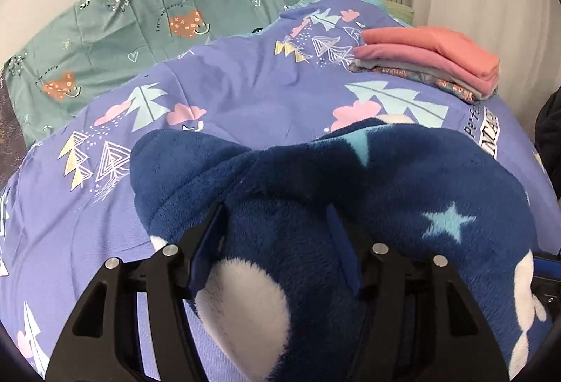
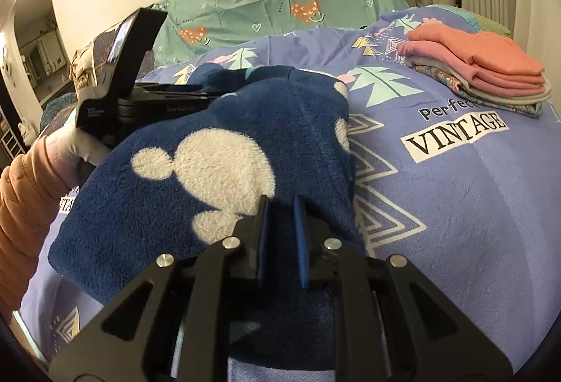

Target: Fold small clothes

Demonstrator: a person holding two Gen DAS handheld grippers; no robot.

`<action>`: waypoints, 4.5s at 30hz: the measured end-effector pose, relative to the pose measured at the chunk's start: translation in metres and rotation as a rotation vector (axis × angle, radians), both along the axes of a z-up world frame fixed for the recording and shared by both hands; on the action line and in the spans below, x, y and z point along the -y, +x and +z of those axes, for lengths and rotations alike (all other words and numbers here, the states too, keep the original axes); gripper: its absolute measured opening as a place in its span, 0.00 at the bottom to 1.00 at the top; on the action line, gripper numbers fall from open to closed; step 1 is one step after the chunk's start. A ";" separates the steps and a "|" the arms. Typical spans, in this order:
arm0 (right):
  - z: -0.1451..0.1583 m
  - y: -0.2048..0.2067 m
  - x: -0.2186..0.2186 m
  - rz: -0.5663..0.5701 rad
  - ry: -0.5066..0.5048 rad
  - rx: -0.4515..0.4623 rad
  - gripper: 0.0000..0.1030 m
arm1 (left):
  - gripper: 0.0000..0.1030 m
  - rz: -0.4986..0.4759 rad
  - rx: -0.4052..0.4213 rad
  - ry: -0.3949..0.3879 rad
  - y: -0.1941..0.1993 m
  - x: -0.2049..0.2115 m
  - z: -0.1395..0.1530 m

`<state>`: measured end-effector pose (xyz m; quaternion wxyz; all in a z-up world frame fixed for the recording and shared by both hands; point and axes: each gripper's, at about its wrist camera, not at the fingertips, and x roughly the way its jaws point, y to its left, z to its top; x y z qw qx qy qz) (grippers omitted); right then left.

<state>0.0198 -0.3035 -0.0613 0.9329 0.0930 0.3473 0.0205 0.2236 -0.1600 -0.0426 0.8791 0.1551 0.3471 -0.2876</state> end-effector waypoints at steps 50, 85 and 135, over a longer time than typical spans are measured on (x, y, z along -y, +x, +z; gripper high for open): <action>0.003 0.118 -0.011 0.066 -0.023 -0.044 0.56 | 0.81 -0.135 -0.018 -0.044 -0.079 -0.042 0.004; -0.002 0.016 -0.002 0.048 0.023 -0.033 0.29 | 0.90 -0.165 0.124 0.060 -0.173 -0.010 -0.003; -0.055 -0.016 0.039 -0.257 0.697 -0.211 0.94 | 0.94 -0.130 0.094 -0.039 -0.173 -0.016 -0.006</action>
